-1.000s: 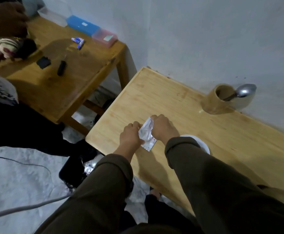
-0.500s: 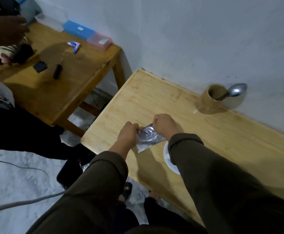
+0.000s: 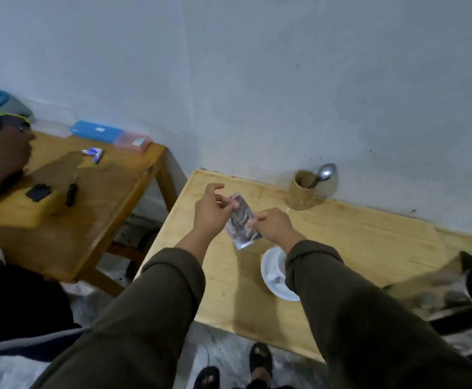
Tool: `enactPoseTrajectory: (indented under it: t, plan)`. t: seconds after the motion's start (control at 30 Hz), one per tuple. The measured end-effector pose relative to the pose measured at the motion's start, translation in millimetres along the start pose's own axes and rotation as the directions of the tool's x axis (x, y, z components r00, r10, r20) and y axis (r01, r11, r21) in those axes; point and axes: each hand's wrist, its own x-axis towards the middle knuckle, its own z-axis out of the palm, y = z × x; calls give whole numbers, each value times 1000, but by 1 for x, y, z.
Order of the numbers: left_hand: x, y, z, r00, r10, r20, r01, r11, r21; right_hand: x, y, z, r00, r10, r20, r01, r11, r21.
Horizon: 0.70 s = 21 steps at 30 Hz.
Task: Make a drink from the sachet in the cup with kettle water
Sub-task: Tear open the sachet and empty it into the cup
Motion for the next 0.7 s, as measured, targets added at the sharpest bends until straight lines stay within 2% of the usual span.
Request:
enactPoseTrajectory:
  t: [0.17,0.27,0.4,0.5,0.57,0.7]
  plan:
    - [-8,17,-7,999,-40,-1,40,995,-91,-30,-6,-8,979,121,-167,-60,941,333]
    - [-10,21,-6,999,-37,27,40,990,-134,-50,-5,-12,971,169,-172,-90,915,392]
    - [-21,28,1,993,13,114,10,981,-194,-77,0,-19,962,174,-209,-83,920,383]
    - [-31,30,8,981,77,181,-53,989,-136,-91,-1,-33,911,128,-392,-10,957,289]
    - [-38,31,13,964,115,239,-90,990,-111,-97,-3,-42,884,75,-461,24,979,204]
    - [-51,35,22,918,212,336,-199,977,-72,-103,-8,-55,876,54,-479,-3,994,106]
